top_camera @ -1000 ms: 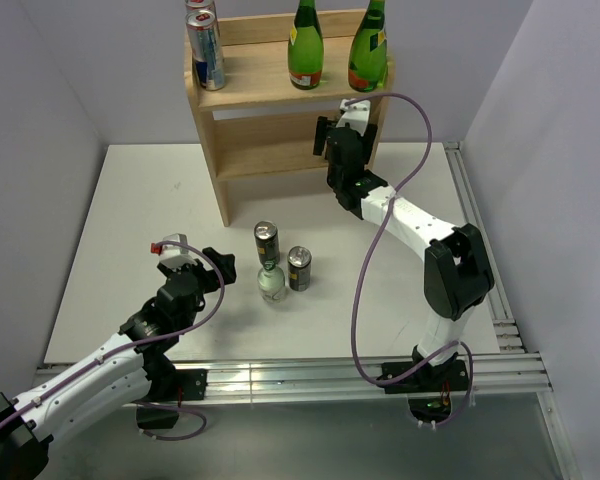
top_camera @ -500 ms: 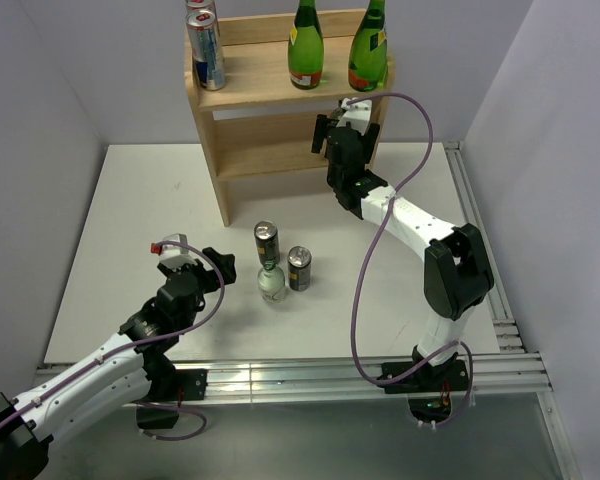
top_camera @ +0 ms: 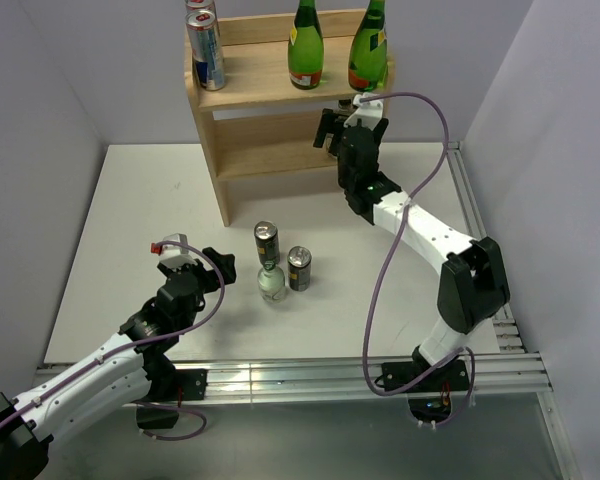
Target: Place and organize the beverage onto the shelf
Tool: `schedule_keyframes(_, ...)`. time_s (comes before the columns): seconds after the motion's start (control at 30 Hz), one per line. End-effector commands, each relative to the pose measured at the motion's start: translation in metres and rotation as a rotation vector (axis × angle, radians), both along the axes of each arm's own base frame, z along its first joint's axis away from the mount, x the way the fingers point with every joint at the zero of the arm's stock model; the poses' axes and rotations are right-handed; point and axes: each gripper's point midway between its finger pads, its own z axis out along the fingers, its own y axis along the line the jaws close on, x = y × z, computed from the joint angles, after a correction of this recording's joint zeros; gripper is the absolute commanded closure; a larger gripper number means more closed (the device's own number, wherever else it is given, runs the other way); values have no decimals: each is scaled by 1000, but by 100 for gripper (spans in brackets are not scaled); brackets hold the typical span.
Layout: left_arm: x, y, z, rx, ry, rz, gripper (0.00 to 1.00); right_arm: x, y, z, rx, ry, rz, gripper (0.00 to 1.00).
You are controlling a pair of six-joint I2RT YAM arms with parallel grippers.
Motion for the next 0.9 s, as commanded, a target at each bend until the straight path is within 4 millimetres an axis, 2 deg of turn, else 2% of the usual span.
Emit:
schedule_keyframes(0.0, 1, -4, 7, -7, -29, -16, 4, -15, -3, 37, 64, -92, 43, 0)
schedule_keyframes(0.2, 1, -3, 6, -6, -29, -15, 4, -28, 2, 30, 65, -71, 106, 0)
schedule_keyframes(0.23, 1, -3, 6, -4, -29, -15, 4, -33, 6, 34, 73, -77, 134, 0)
schedule_keyframes(0.27, 1, -3, 6, -6, -29, -15, 4, -37, 6, 28, 76, -64, 149, 0)
schedule_keyframes(0.3, 1, -3, 6, -7, -29, -13, 4, -44, 5, 34, 88, -74, 162, 0)
schedule_keyframes(0.37, 1, -3, 5, -5, -26, -13, 4, -57, 9, 23, 93, -50, 195, 0)
schedule_keyframes(0.4, 1, -3, 5, -5, -26, -13, 4, -68, 6, 31, 106, -68, 202, 0)
schedule_keyframes(0.43, 1, -3, 6, -5, -29, -13, 4, -75, 6, 29, 108, -66, 213, 0)
schedule_keyframes(0.47, 1, -3, 6, -6, -29, -15, 4, -85, 9, 15, 105, -41, 225, 0)
schedule_keyframes(0.5, 1, -3, 6, -5, -28, -15, 4, -98, 6, 24, 115, -61, 230, 0)
schedule_keyframes(0.53, 2, -3, 6, -4, -28, -13, 4, -107, 7, 22, 115, -60, 241, 0)
schedule_keyframes(0.57, 2, -3, 7, -6, -30, -13, 4, -118, 13, 7, 106, -33, 266, 0)
schedule_keyframes(0.6, 2, -3, 6, -6, -29, -15, 4, -132, 13, 13, 122, -49, 285, 0)
schedule_keyframes(0.63, 2, -3, 7, -5, -30, -13, 4, -141, 16, 9, 119, -46, 302, 0)
schedule_keyframes(0.67, 2, -3, 7, -6, -30, -13, 4, -151, 19, -9, 108, -16, 319, 0)
schedule_keyframes(0.7, 2, -3, 7, -6, -29, -15, 4, -169, 29, -7, 116, -27, 368, 0)
schedule_keyframes(0.73, 2, -3, 6, -2, -28, -15, 4, -180, 35, -14, 113, -20, 399, 0)
schedule_keyframes(0.77, 2, -3, 7, -4, -29, -13, 4, -190, 39, -37, 96, 16, 423, 0)
schedule_keyframes(0.8, 2, -4, 7, -4, -29, -15, 4, -208, 51, -39, 117, 10, 486, 0)
schedule_keyframes(0.83, 2, -4, 7, -4, -30, -15, 4, -217, 55, -46, 124, 19, 511, 0)
schedule_keyframes(0.87, 2, -3, 7, -4, -30, -15, 4, -227, 56, -74, 114, 63, 530, 0)
